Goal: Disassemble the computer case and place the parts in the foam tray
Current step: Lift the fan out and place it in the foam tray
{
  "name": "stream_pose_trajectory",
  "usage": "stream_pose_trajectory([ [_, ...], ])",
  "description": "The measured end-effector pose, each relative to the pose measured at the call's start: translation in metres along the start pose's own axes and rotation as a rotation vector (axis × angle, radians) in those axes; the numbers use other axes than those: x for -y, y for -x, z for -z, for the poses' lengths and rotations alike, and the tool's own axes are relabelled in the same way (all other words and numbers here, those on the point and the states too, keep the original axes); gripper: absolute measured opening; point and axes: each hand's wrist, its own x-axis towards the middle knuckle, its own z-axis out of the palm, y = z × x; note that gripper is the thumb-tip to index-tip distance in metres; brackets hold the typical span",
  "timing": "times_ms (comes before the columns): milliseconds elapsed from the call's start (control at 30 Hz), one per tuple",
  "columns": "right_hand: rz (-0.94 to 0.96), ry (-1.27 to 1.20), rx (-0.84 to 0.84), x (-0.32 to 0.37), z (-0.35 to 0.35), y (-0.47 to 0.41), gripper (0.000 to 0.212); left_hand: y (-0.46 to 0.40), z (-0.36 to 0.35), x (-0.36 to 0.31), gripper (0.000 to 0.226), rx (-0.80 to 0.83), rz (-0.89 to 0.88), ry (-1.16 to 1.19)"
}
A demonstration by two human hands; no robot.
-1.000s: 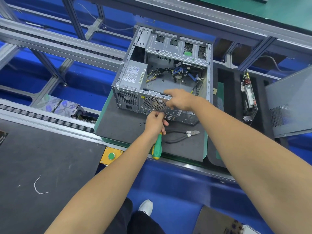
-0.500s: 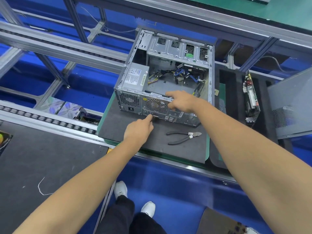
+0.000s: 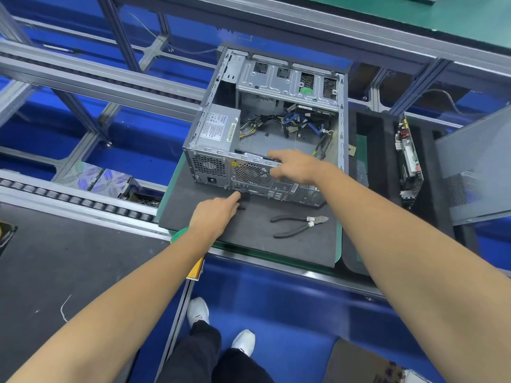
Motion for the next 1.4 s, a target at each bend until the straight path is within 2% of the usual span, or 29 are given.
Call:
stream_pose_trajectory([
  [67, 0.01, -0.047, -0.001, 0.003, 0.001, 0.002, 0.009, 0.002, 0.003, 0.003, 0.024, -0.021, 0.007, 0.035],
  [233, 0.008, -0.128, -0.023, 0.0, 0.001, 0.003, 0.034, 0.004, 0.019, 0.01, 0.023, -0.025, 0.014, 0.106],
  [333, 0.018, -0.2, -0.04, -0.003, 0.001, -0.003, 0.033, 0.01, 0.038, 0.015, 0.028, -0.003, -0.014, 0.173],
  [433, 0.01, -0.201, -0.044, -0.004, 0.004, -0.007, 0.032, 0.018, 0.062, 0.014, 0.036, -0.05, -0.07, 0.223],
  [567, -0.034, -0.218, -0.074, -0.006, 0.003, -0.008, 0.031, 0.003, 0.111, 0.011, 0.02, -0.145, -0.134, 0.279],
  [667, -0.073, -0.193, -0.143, -0.007, 0.002, -0.007, 0.035, -0.027, 0.153, 0.009, 0.018, -0.196, -0.136, 0.354],
  [800, -0.118, -0.291, -0.256, -0.007, 0.003, -0.004, 0.042, -0.077, 0.187, 0.005, 0.031, -0.088, -0.2, 0.316],
  [967, -0.107, -0.473, -0.406, -0.006, 0.004, 0.004, 0.026, -0.132, 0.196, -0.009, 0.077, 0.123, -0.237, 0.178],
  [1033, -0.145, -0.585, -0.453, -0.001, 0.006, 0.01, 0.021, -0.147, 0.193, -0.013, 0.066, 0.186, -0.256, 0.182],
  [1133, -0.138, -0.712, -0.582, 0.002, 0.009, 0.012, 0.027, -0.164, 0.189, -0.02, 0.034, 0.187, -0.226, 0.359],
  [1267, -0.205, -1.039, -0.788, 0.002, 0.023, 0.013, 0.012, -0.177, 0.2, -0.037, 0.025, 0.087, -0.197, 0.379],
  [1333, -0.196, -0.961, -0.847, -0.008, 0.028, 0.02, 0.005, -0.181, 0.21, -0.053, 0.021, 0.048, -0.191, 0.451],
  [1400, -0.195, -0.691, -0.871, -0.023, 0.033, 0.033, 0.016, -0.182, 0.22, -0.076, 0.018, 0.042, -0.2, 0.519],
])
